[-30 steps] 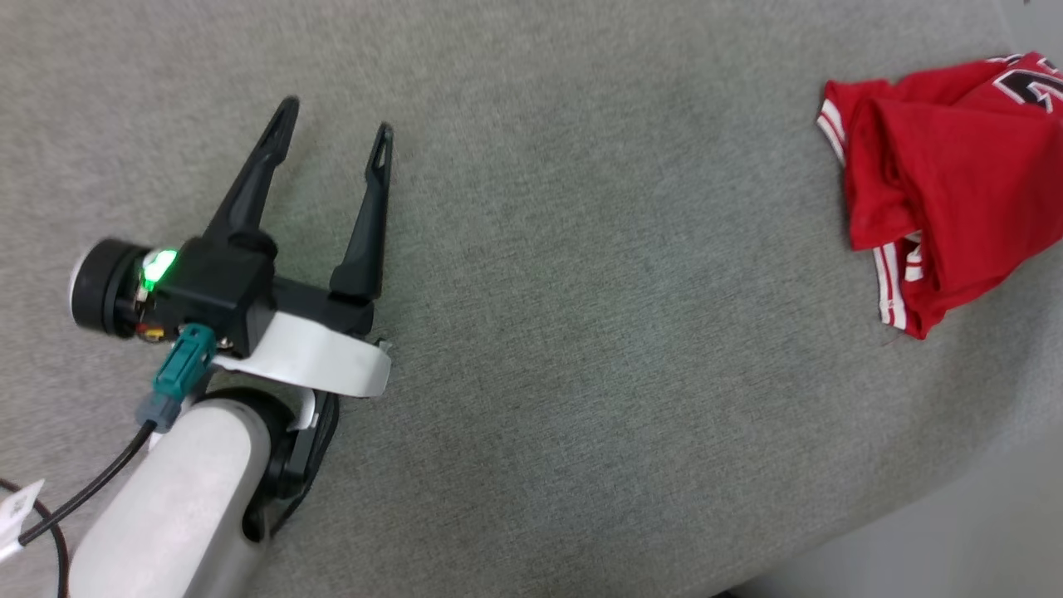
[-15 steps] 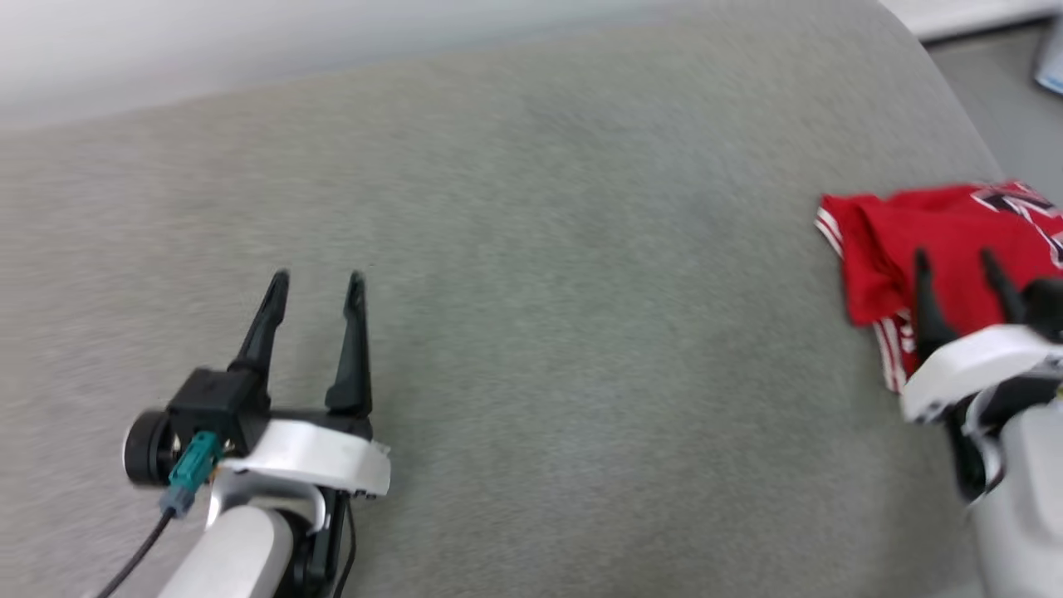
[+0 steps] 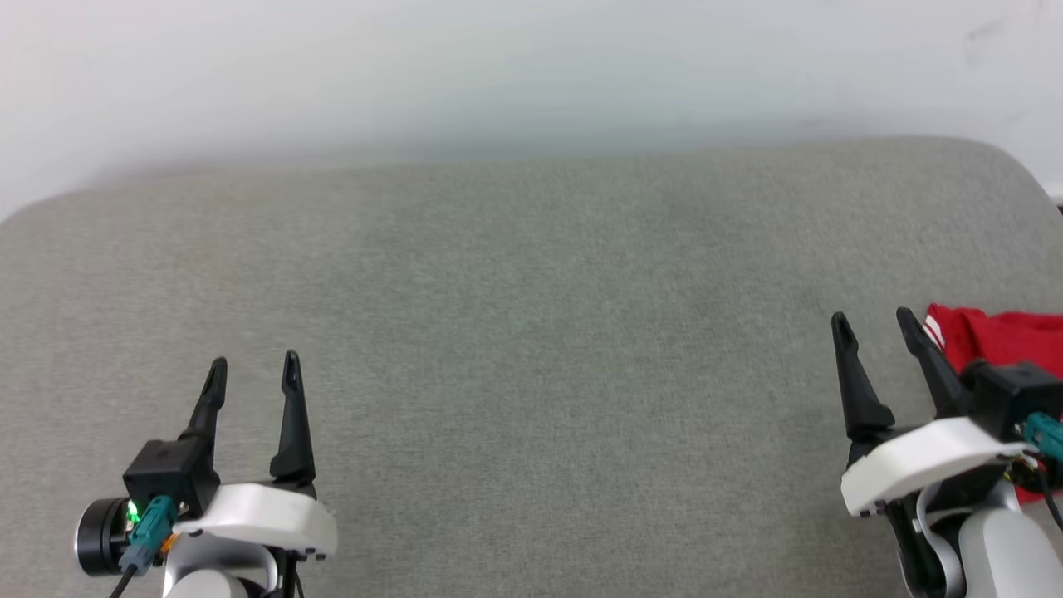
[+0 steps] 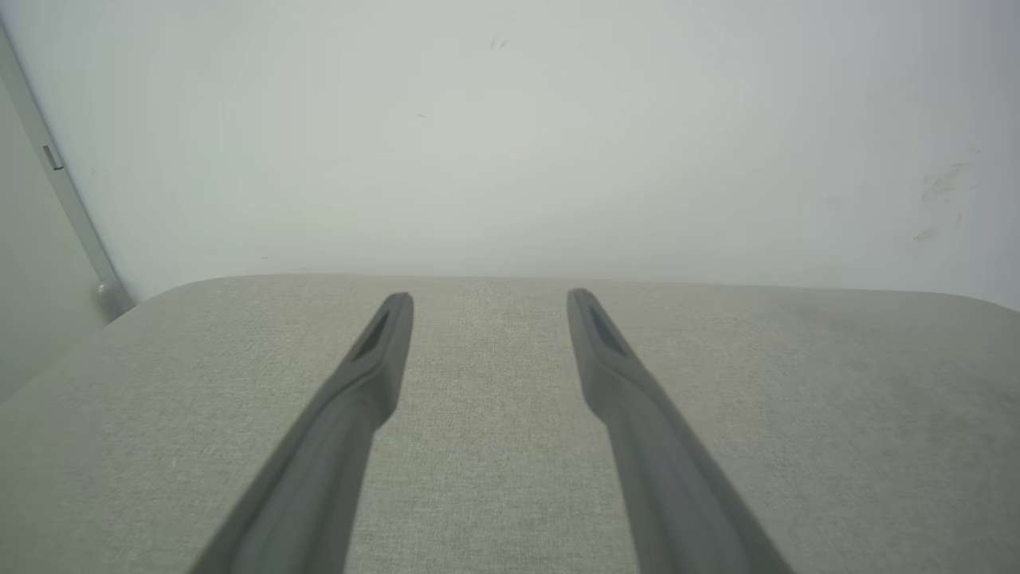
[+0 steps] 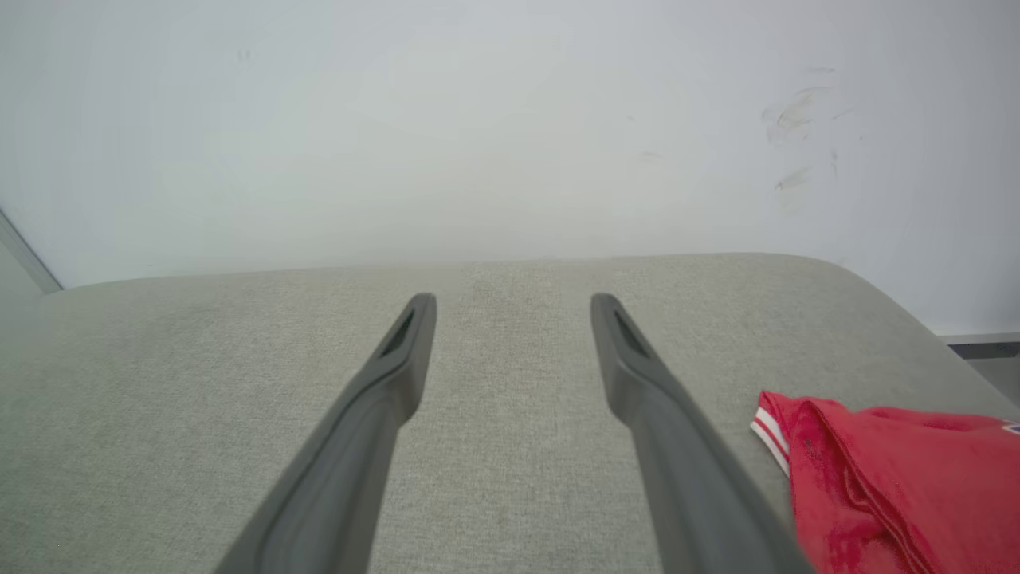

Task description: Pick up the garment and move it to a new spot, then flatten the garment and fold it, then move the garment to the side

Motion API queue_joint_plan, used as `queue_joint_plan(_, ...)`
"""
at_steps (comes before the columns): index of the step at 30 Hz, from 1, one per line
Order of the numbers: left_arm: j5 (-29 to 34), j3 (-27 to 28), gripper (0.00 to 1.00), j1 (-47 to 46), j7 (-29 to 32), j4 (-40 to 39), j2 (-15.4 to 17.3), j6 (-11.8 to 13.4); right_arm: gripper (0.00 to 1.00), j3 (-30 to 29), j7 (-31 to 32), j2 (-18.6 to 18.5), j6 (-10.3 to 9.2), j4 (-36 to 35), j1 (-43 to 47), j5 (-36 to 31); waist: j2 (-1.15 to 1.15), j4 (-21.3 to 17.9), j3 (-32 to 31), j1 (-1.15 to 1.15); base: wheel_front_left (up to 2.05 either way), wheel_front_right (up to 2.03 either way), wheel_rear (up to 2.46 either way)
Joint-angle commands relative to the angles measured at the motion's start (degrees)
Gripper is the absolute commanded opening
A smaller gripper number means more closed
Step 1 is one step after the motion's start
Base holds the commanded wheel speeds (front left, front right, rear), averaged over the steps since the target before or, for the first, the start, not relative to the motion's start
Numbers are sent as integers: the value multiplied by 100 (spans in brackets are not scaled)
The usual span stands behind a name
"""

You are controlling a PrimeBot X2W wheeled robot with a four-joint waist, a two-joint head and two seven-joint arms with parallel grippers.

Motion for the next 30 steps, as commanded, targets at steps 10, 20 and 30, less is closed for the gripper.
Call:
queue_joint_plan(10, 25, -120, 100, 487, -21, 40, 119, -164, 100, -70, 581, 225, -2, -1407, 1151, -124, 0, 123, -580, 1, 0, 0, 0)
queue_joint_plan(20, -7, -201, 100, 648, 14, 70, 79, -108, 100, 22, 805, 306, -2, -1828, 1535, -182, 0, 69, -704, 1, 0, 0, 0)
queue_joint_plan(30, -15, -205, 100, 578, 36, 108, 133, -68, 100, 94, 787, 323, -2, -1879, 1491, -203, 0, 77, -677, 1, 0, 0, 0)
